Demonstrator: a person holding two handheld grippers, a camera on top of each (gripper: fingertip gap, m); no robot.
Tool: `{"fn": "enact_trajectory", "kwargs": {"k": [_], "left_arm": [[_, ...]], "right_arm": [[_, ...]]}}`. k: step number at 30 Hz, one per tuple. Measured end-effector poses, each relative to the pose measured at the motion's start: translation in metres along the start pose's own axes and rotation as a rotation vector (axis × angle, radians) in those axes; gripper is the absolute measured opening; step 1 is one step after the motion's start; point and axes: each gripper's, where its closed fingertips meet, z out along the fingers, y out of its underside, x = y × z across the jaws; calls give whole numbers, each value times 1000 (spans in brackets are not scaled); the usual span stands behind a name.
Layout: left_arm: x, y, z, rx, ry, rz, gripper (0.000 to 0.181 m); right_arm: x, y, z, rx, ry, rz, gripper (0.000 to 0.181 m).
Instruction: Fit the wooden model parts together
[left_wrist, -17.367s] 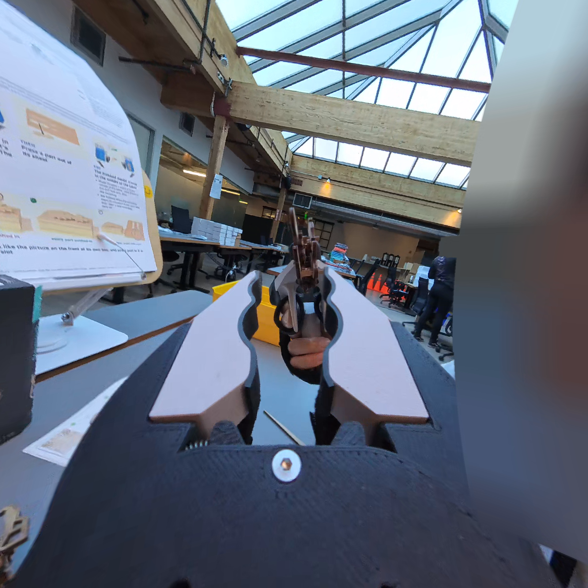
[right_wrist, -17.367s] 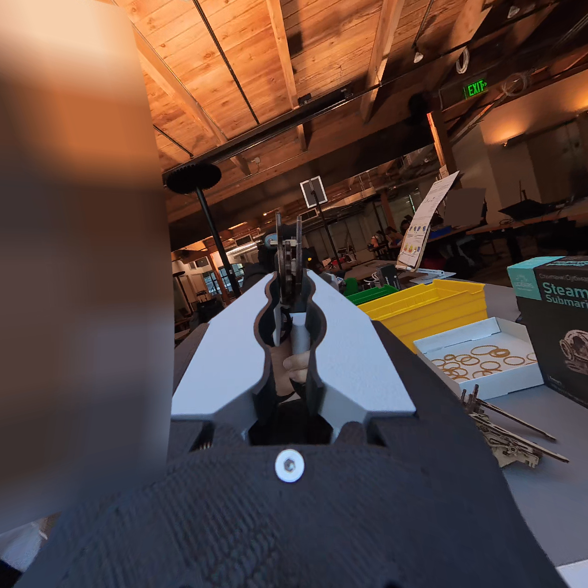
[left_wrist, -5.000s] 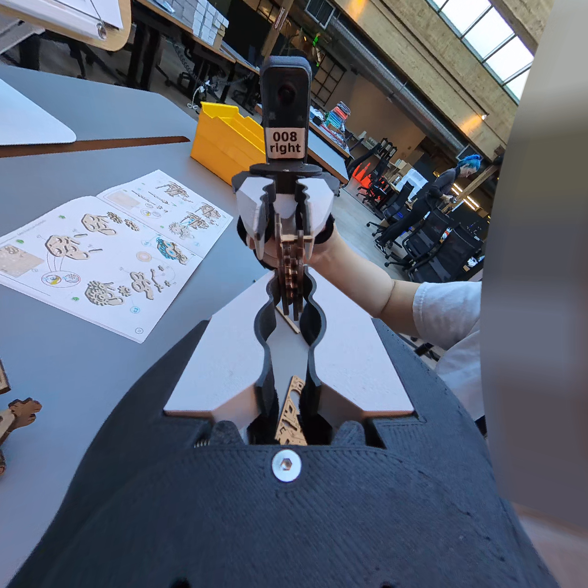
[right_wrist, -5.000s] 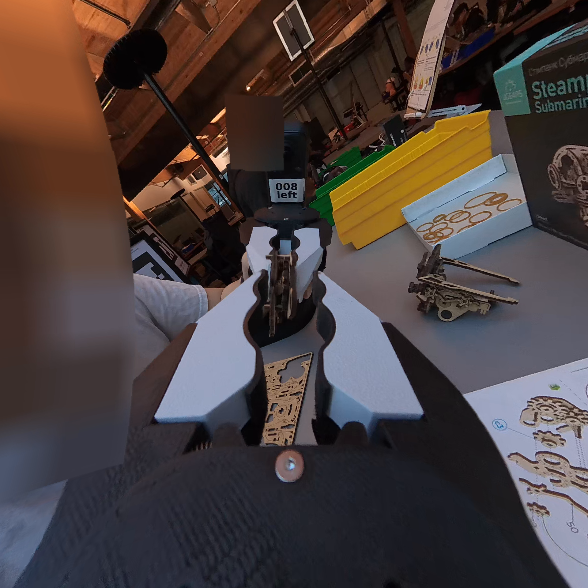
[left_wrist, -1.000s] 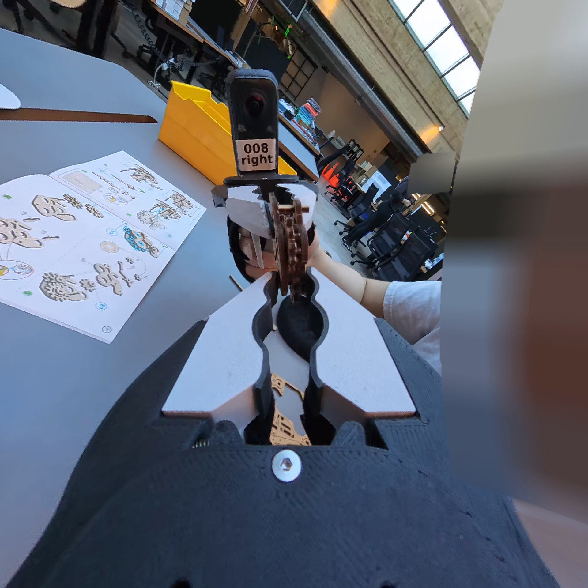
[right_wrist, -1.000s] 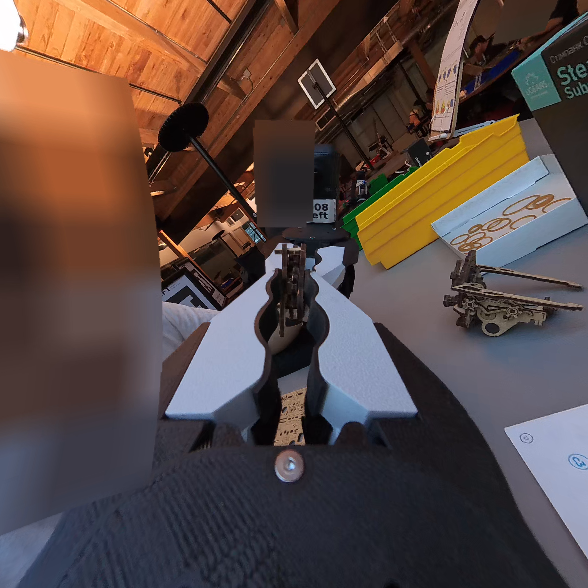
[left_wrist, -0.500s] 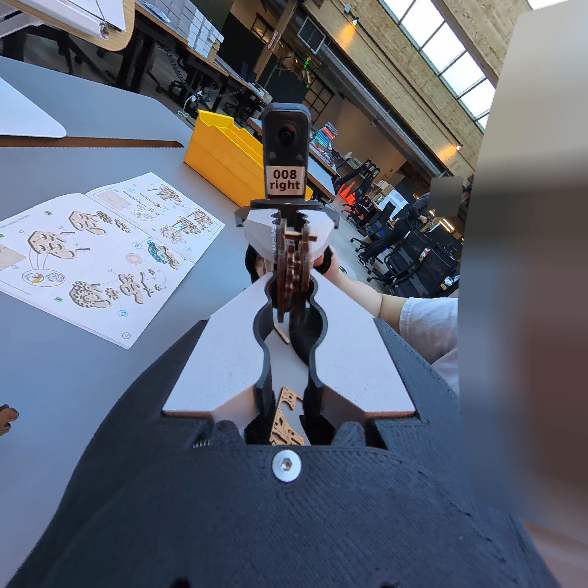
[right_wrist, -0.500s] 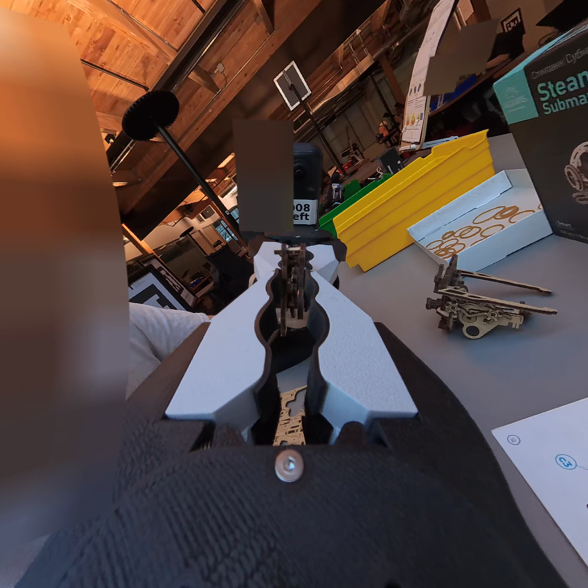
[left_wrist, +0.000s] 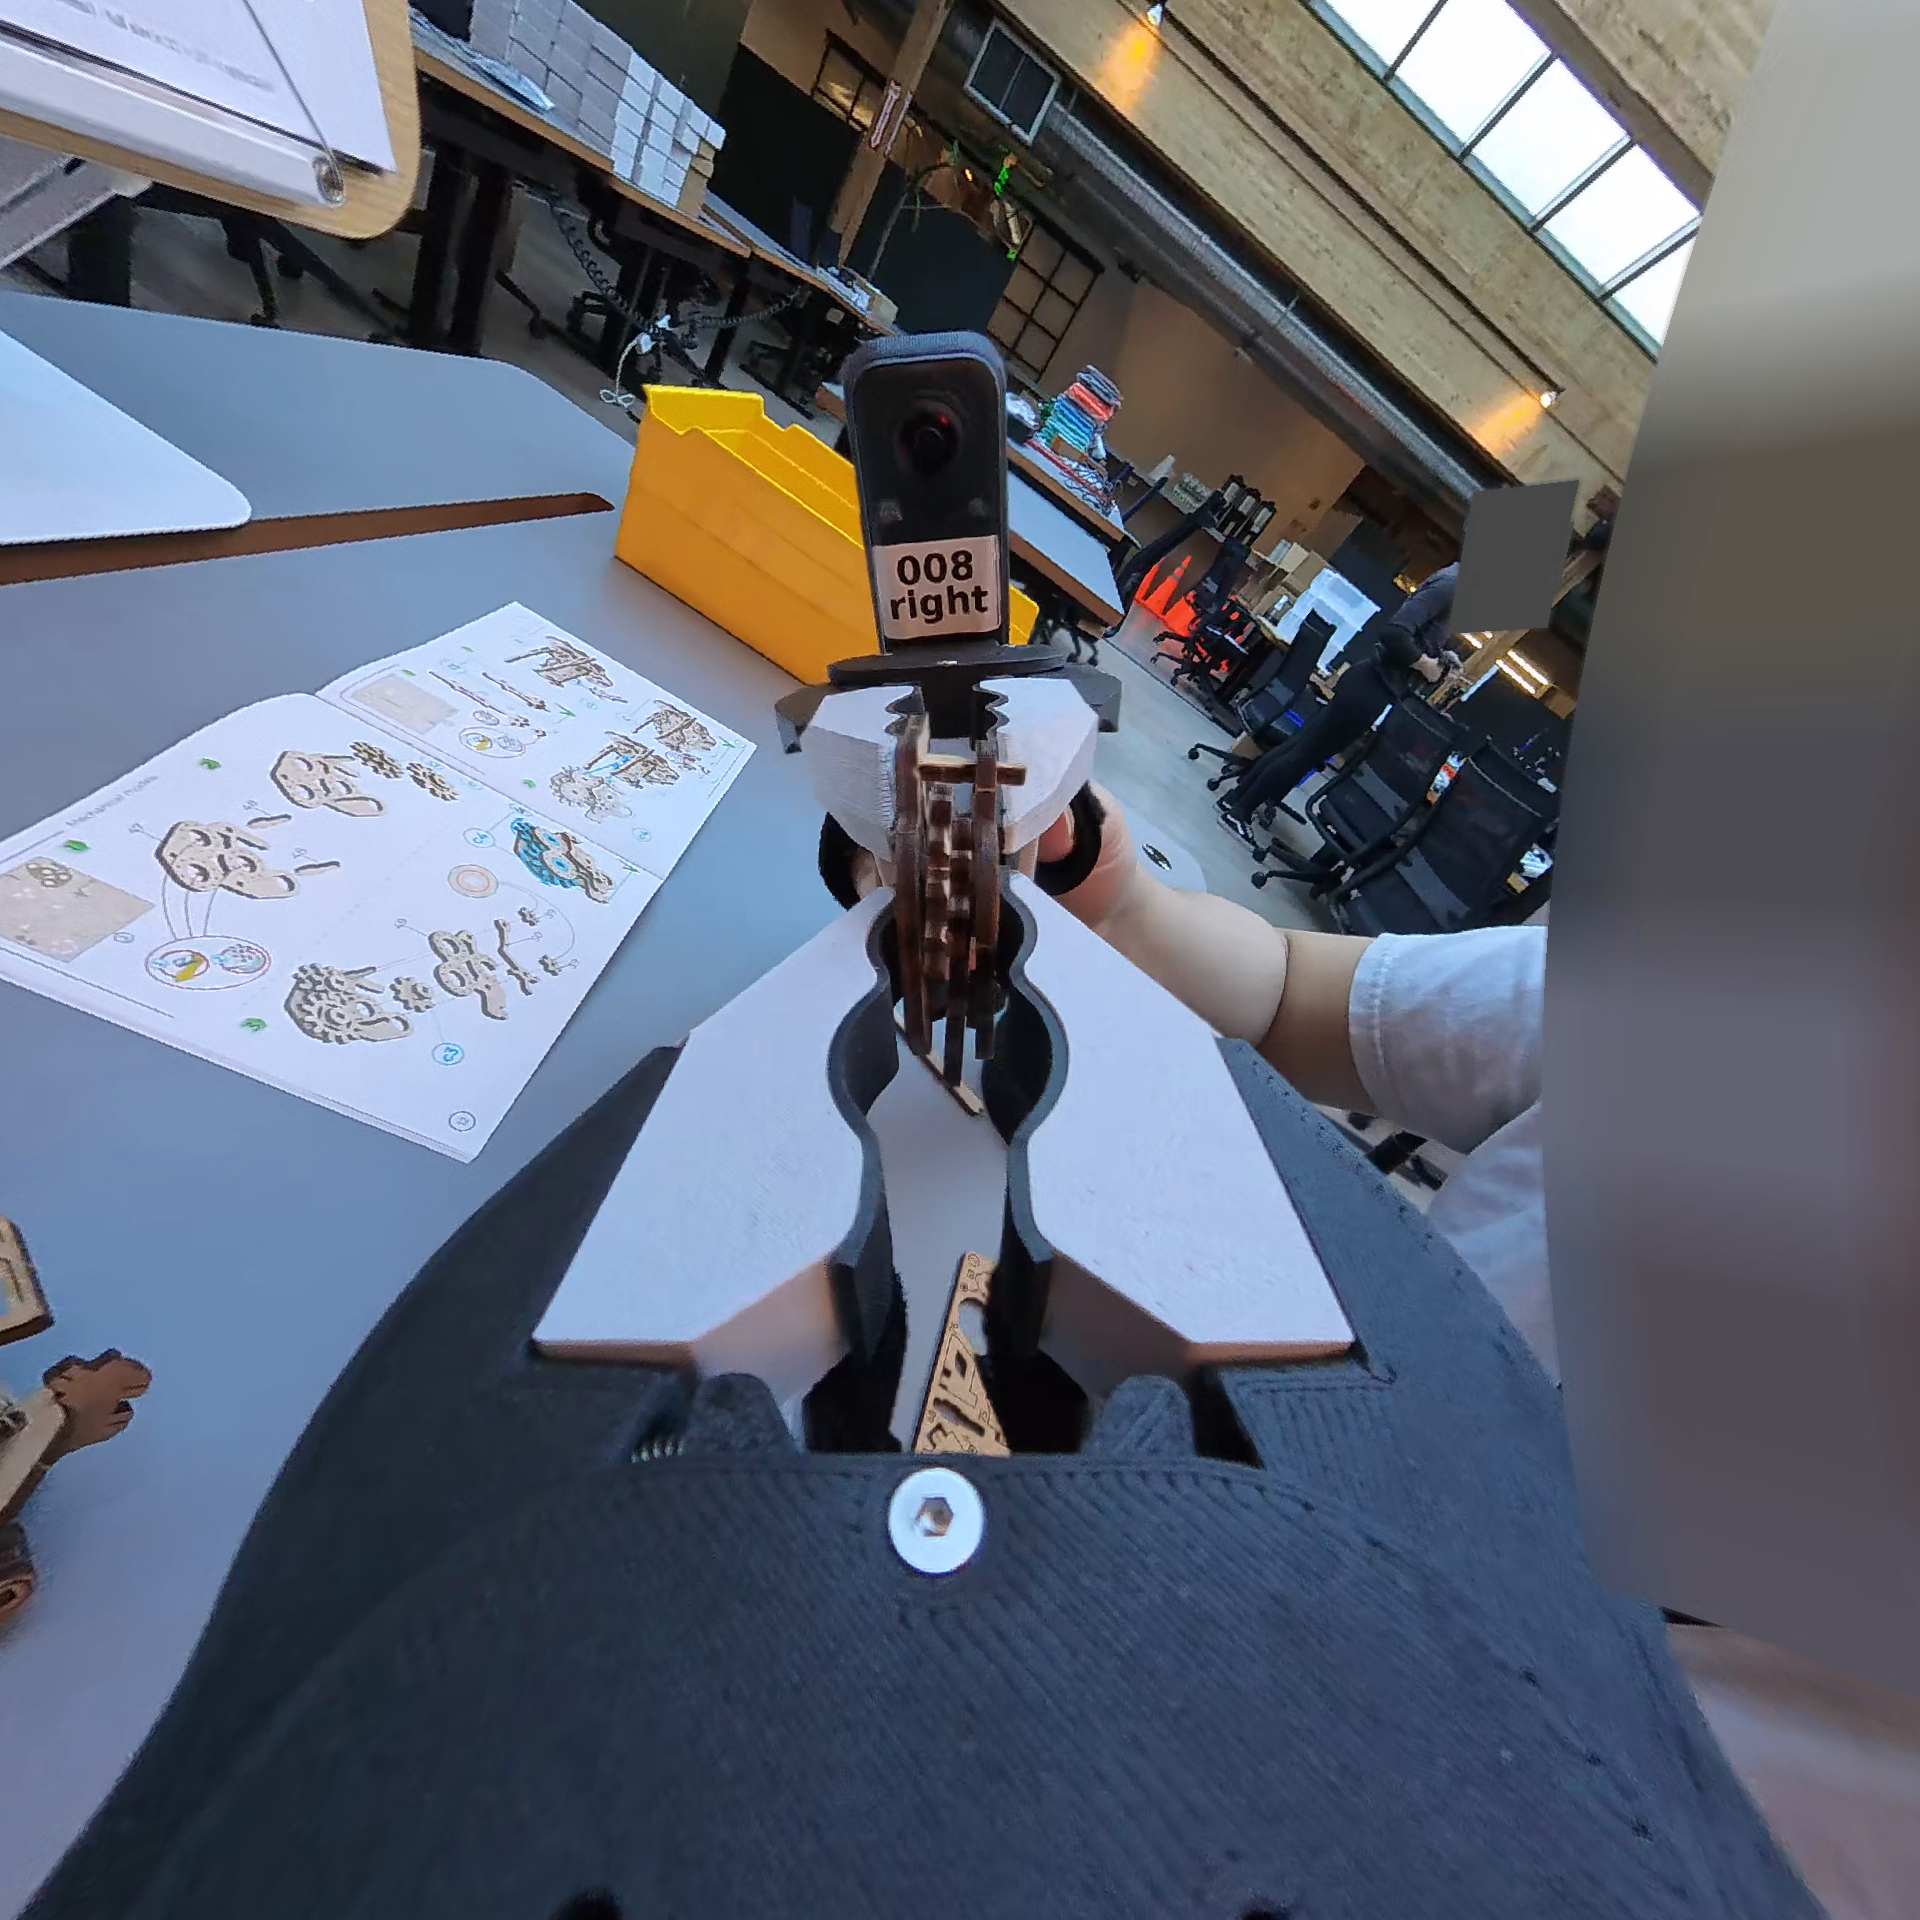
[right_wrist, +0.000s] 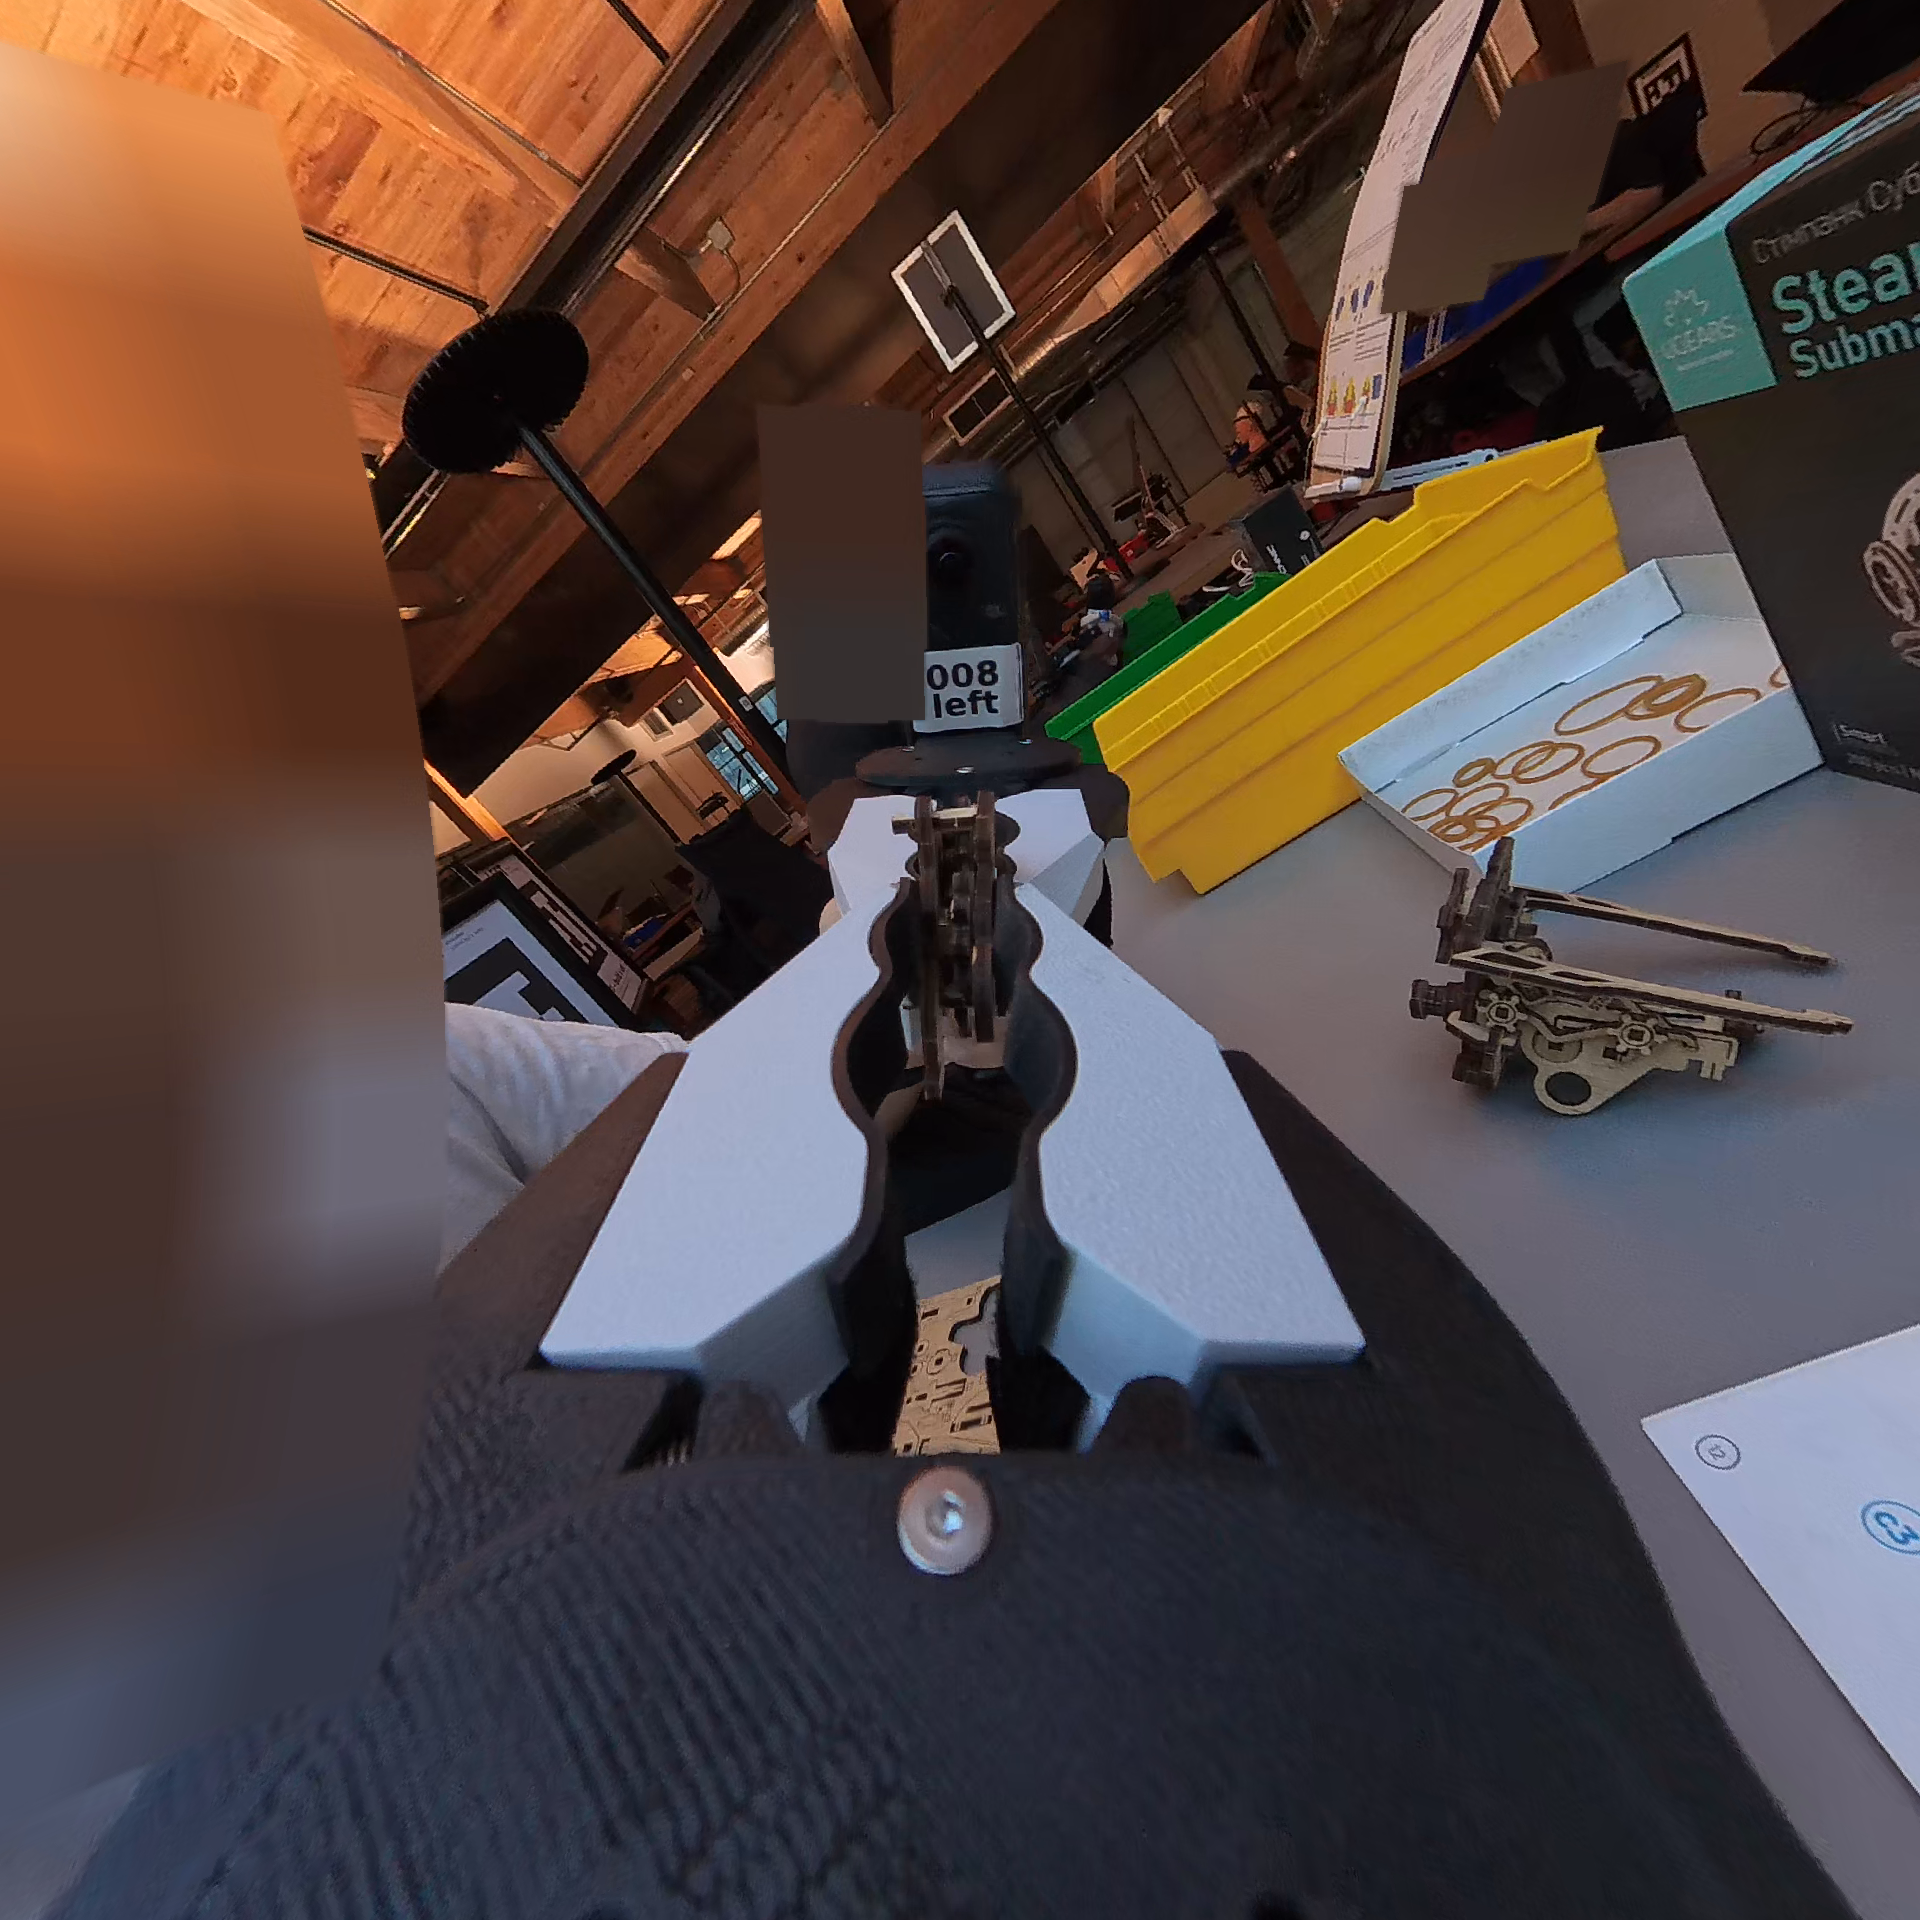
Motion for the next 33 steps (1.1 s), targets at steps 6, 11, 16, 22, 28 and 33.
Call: {"fn": "enact_trajectory", "kwargs": {"k": [6, 11, 16, 22, 28, 33], "left_arm": [[3, 1, 1, 3, 23, -7, 13], [3, 3, 0, -22, 9, 34, 12], [13, -3, -1, 7, 29, 72, 13], [16, -21, -11, 125, 50, 44, 12], [14, -21, -10, 138, 52, 21, 13], [16, -20, -9, 145, 45, 31, 12]], "right_arm": [[-2, 4, 2, -27, -19, 15, 12], [-3, 4, 3, -34, -5, -12, 12], [-14, -2, 4, -30, -29, -95, 13], [-14, -16, -14, 24, -90, -193, 30], [-13, 11, 6, -124, -27, -250, 30], [-9, 13, 7, -142, -13, -177, 20]]}}
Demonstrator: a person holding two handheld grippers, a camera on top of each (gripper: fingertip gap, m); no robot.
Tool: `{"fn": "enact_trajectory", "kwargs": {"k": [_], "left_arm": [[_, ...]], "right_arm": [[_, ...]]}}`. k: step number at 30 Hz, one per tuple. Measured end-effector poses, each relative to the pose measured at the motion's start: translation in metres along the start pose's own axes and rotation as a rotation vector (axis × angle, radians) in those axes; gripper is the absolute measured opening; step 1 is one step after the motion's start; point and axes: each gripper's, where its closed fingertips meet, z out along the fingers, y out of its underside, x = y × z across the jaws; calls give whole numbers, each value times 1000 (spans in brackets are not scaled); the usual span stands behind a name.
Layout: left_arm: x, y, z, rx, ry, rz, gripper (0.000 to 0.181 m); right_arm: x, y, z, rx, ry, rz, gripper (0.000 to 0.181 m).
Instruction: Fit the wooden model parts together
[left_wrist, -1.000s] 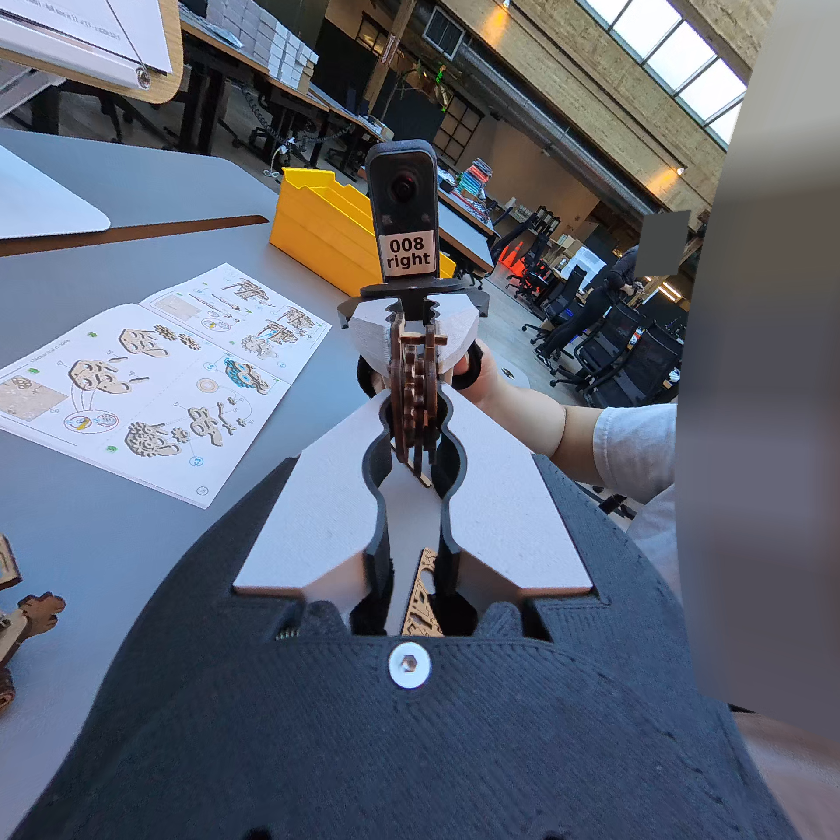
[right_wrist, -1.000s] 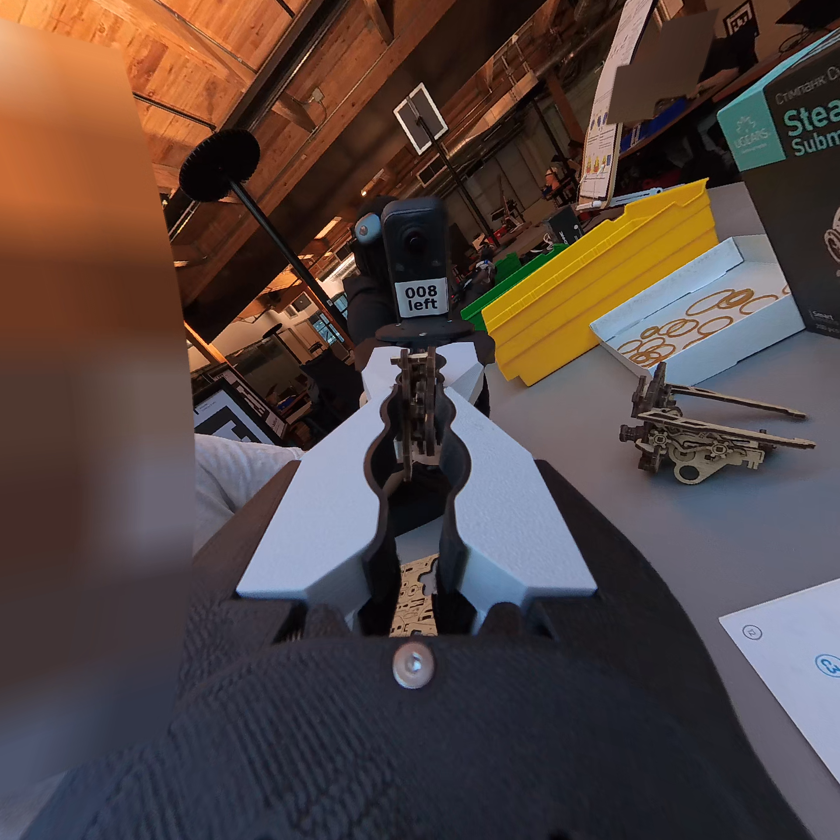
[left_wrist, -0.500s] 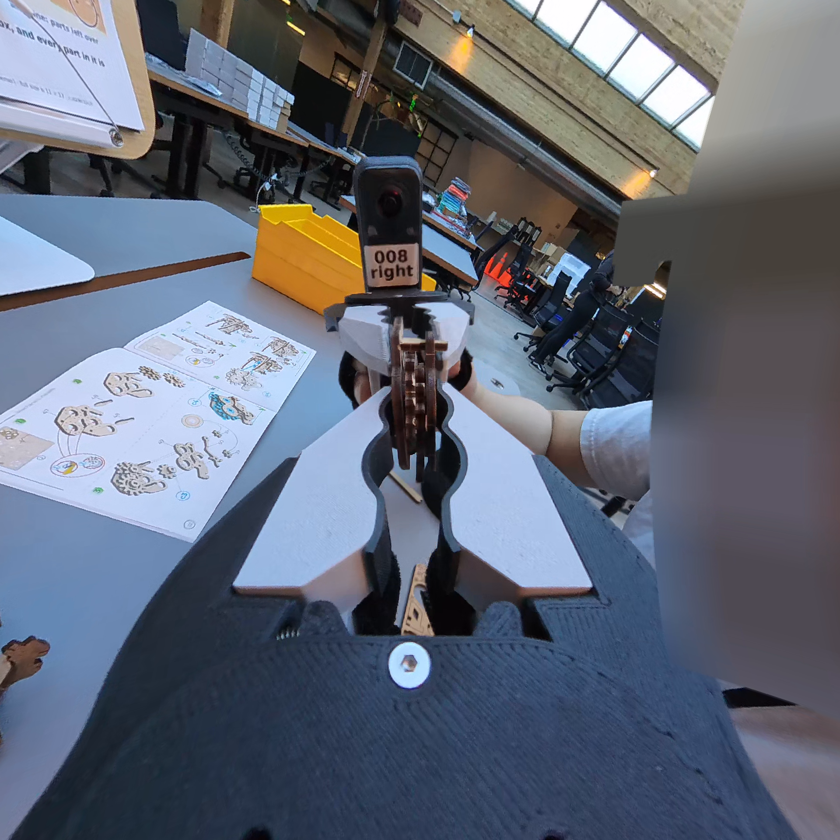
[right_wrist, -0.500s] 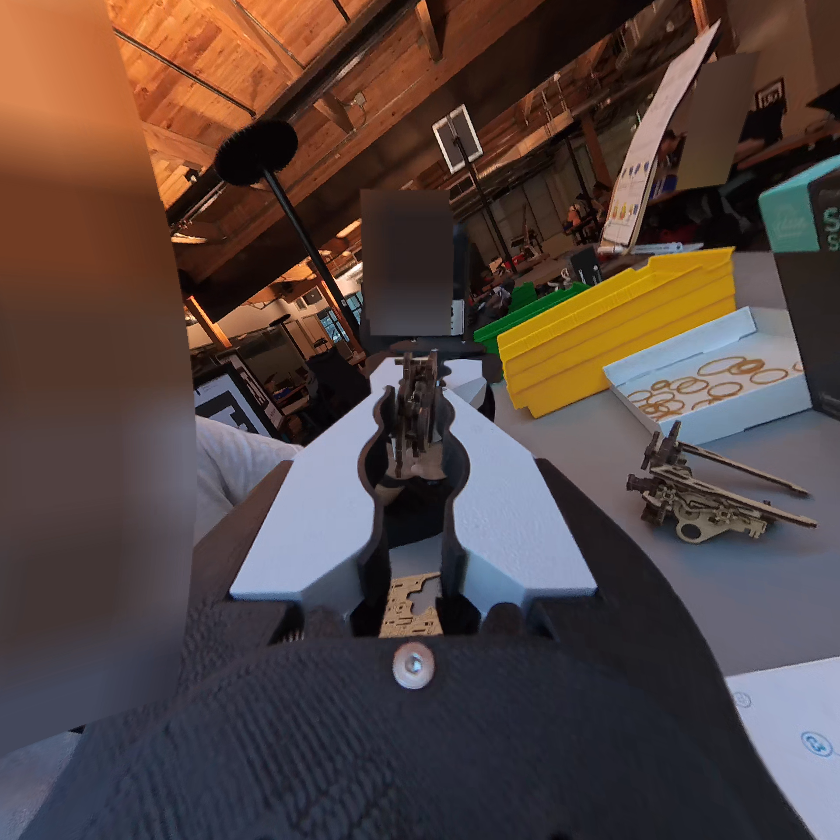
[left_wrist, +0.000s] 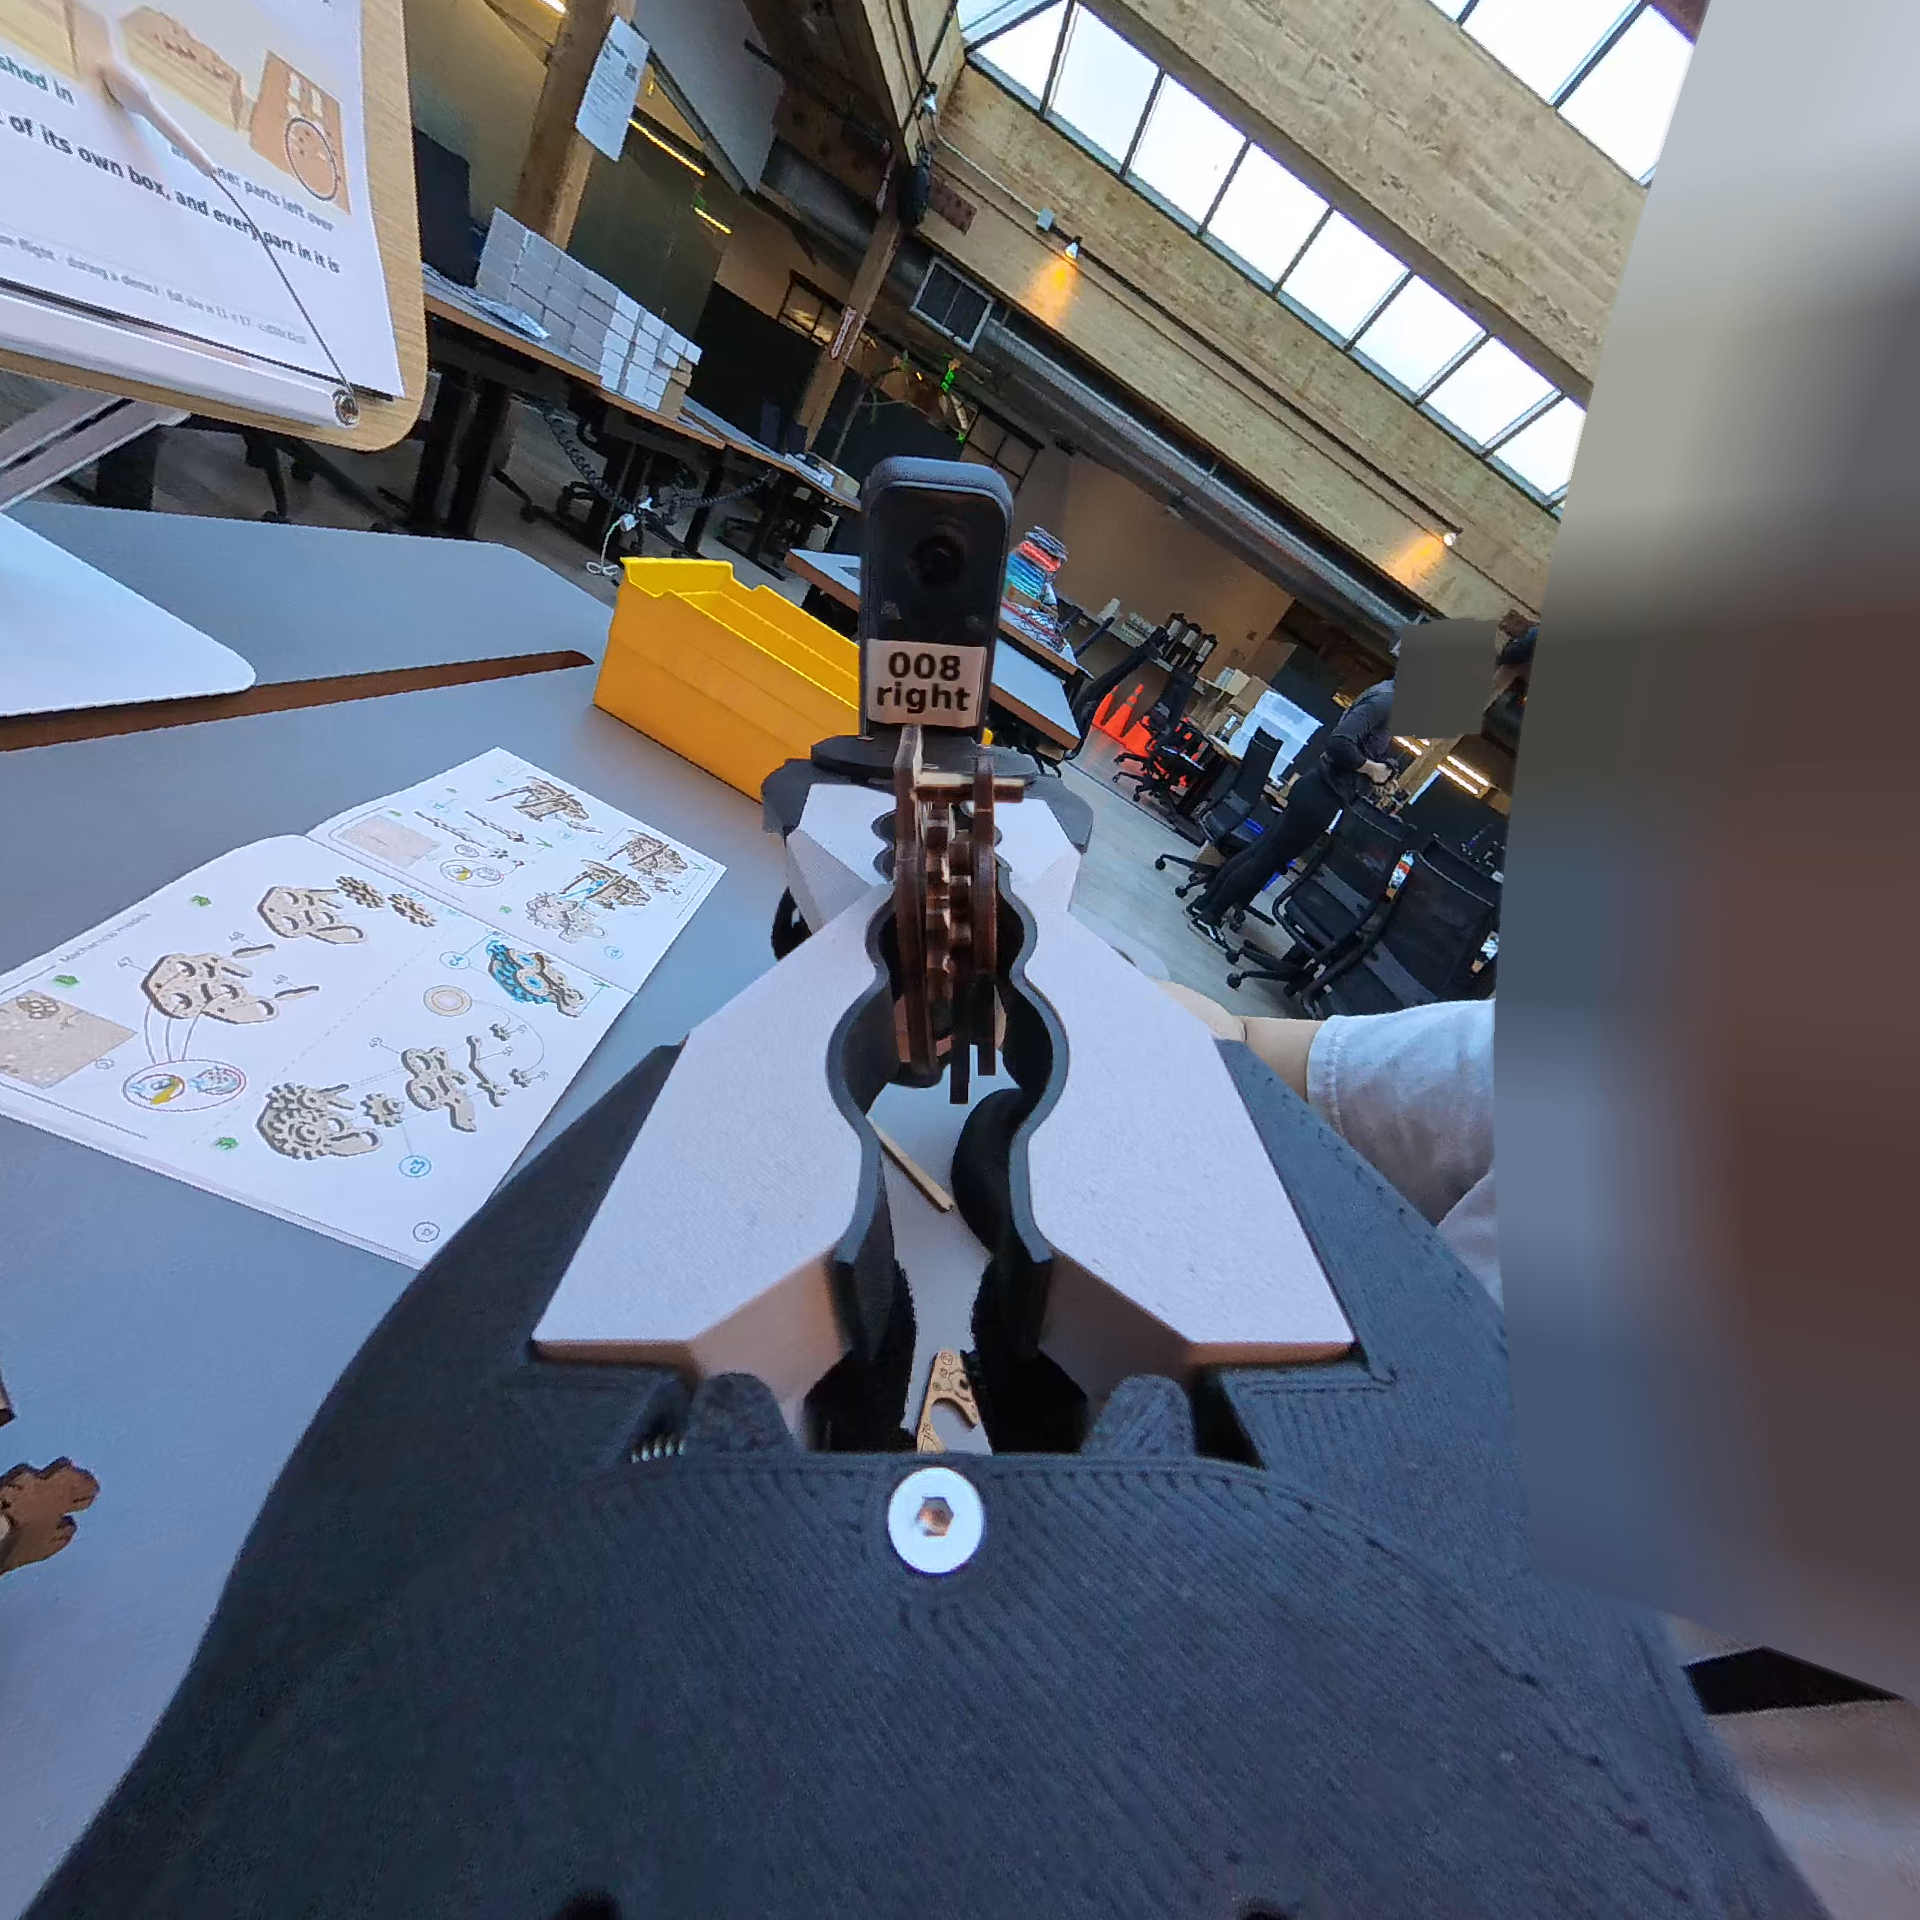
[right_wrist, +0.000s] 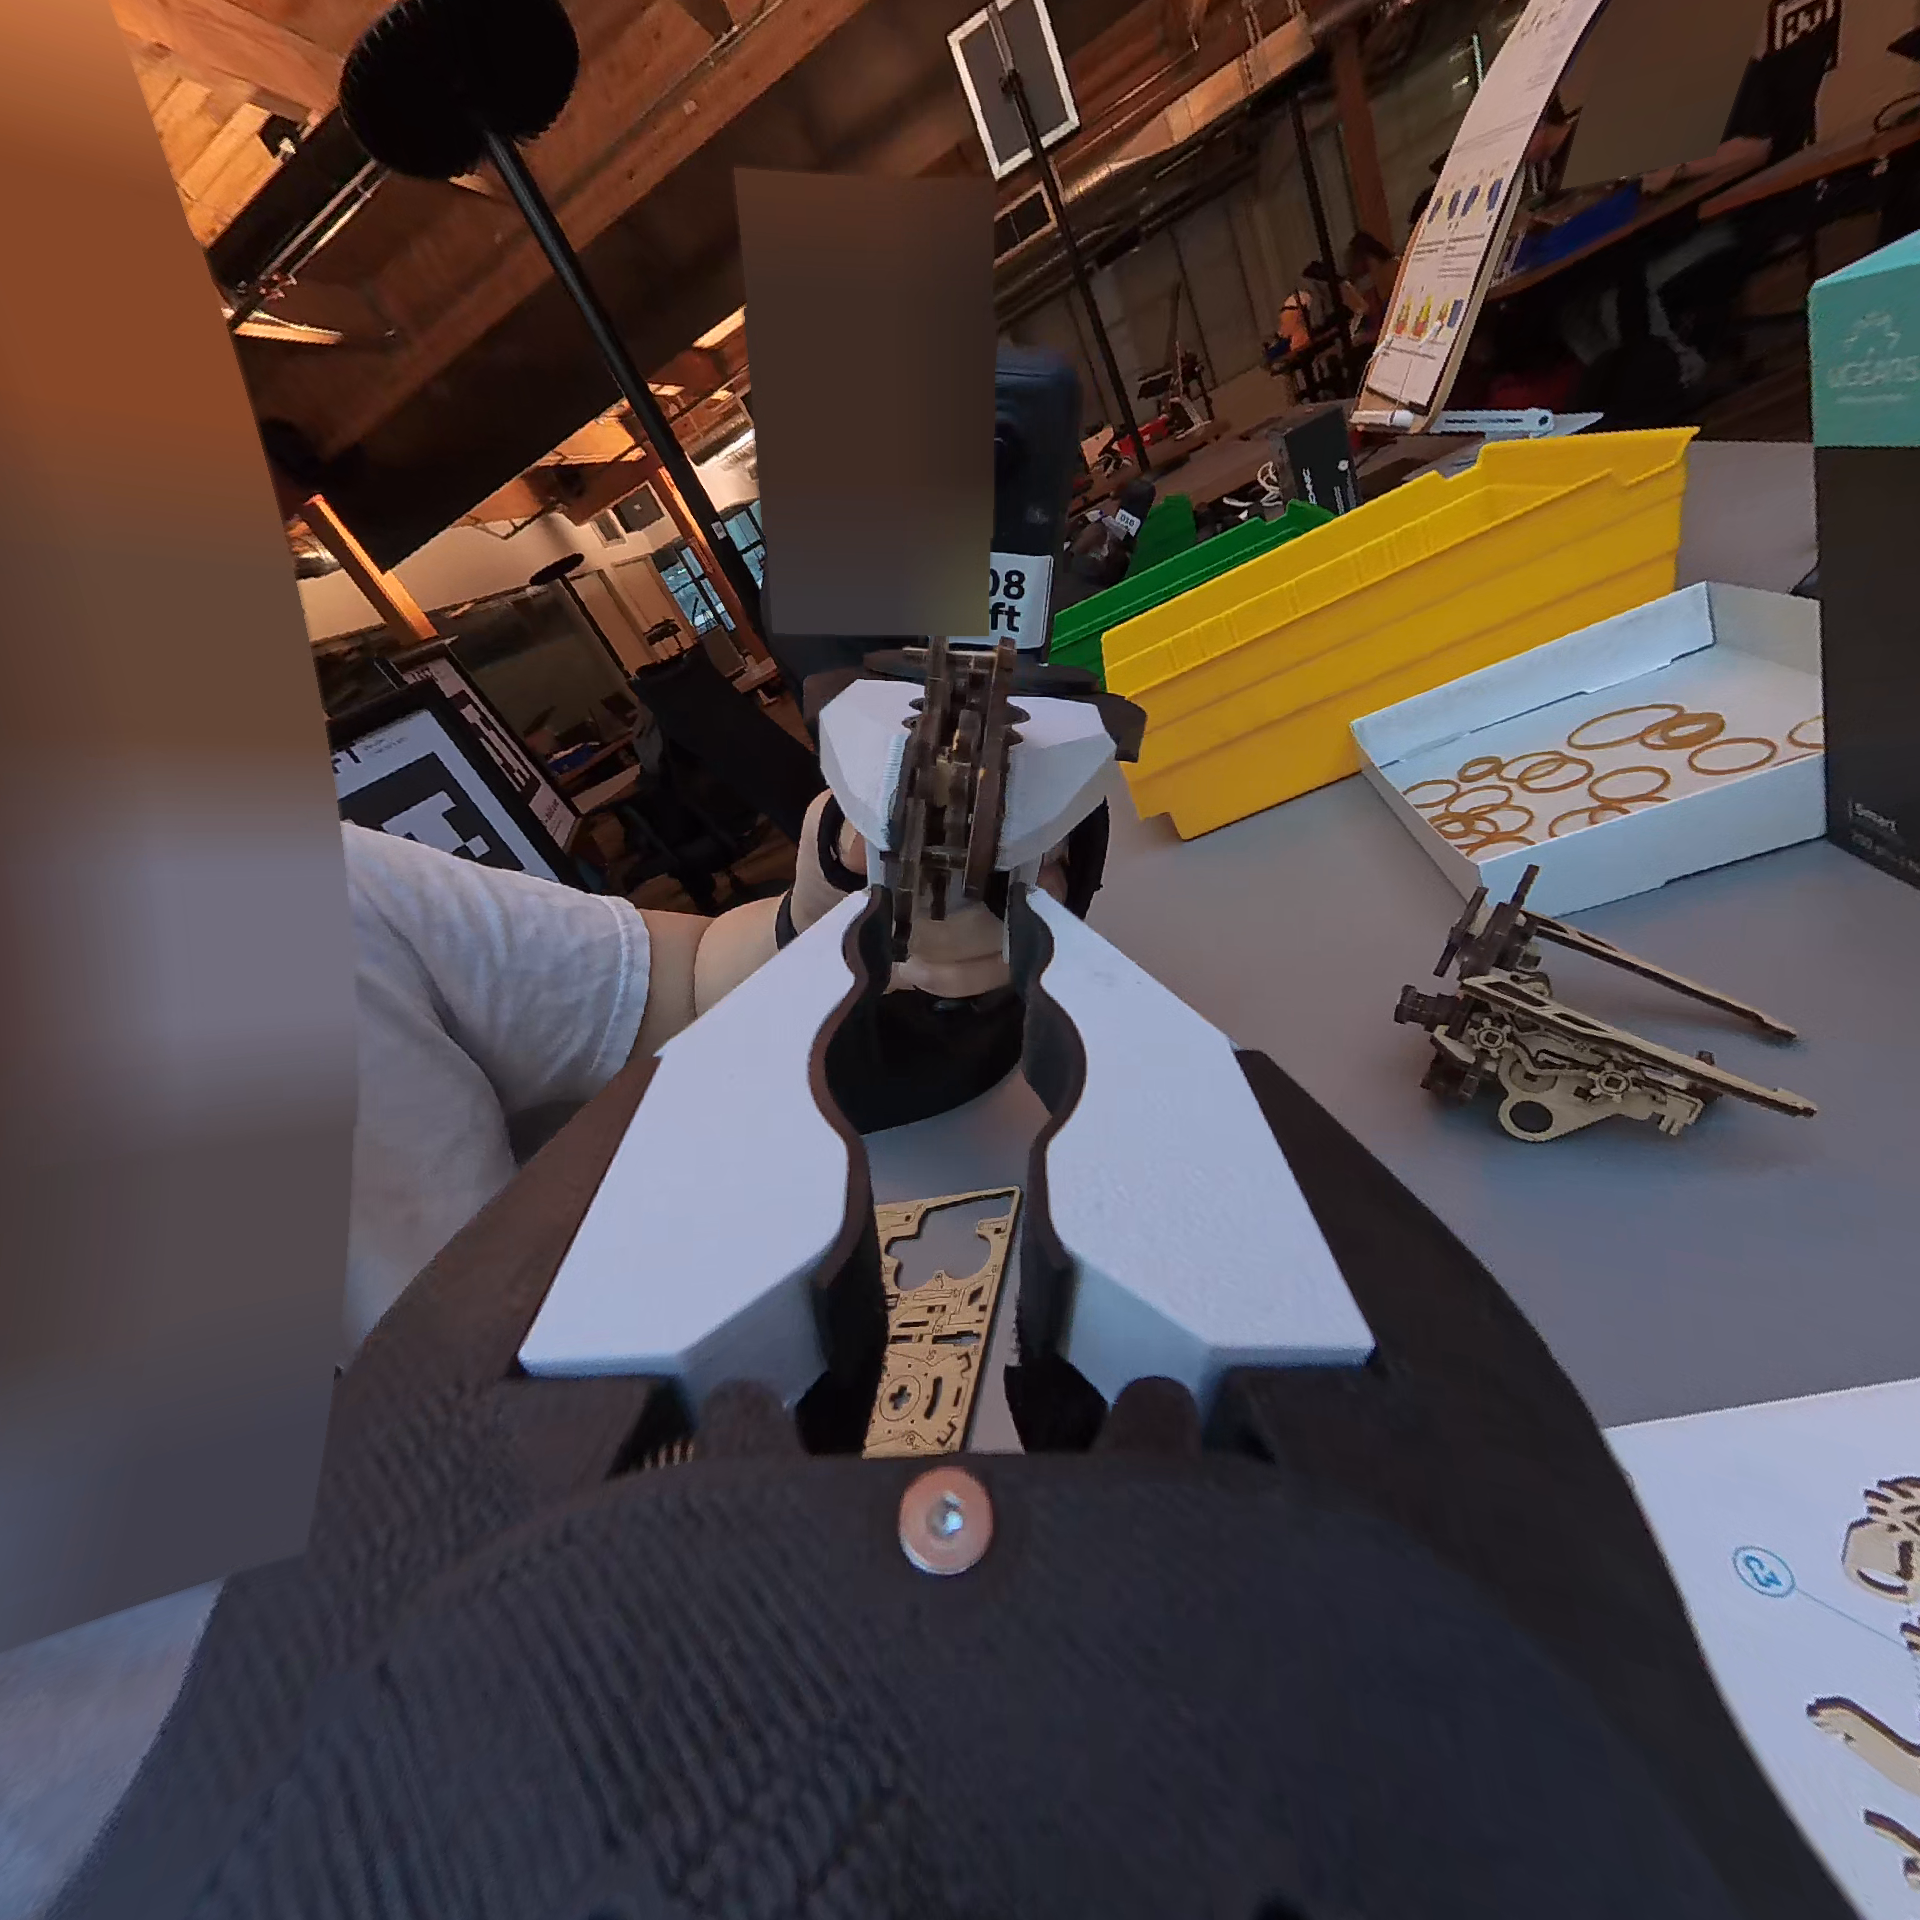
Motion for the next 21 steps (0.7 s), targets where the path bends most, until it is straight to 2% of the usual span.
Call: {"fn": "enact_trajectory", "kwargs": {"k": [6, 12, 13, 16, 19, 21], "left_arm": [[-4, 2, 0, -6, -24, 11, 12], [-2, 3, 1, -14, -21, 28, 13], [-4, 4, 1, -17, -38, 24, 13], [-8, 4, 0, -12, -42, 16, 13], [-2, -1, -2, -22, -15, 47, 12], [3, -7, -4, 21, 22, 45, 12]], "right_arm": [[1, 4, -1, -35, 7, 54, 11], [-1, 6, -1, -9, -38, 126, 7], [-2, 7, 0, -16, -44, 115, 1], [0, 5, 1, -18, 1, 50, 1], [-4, 3, 3, -12, -16, 51, 4], [1, 4, 2, -42, 14, 73, 38]]}}
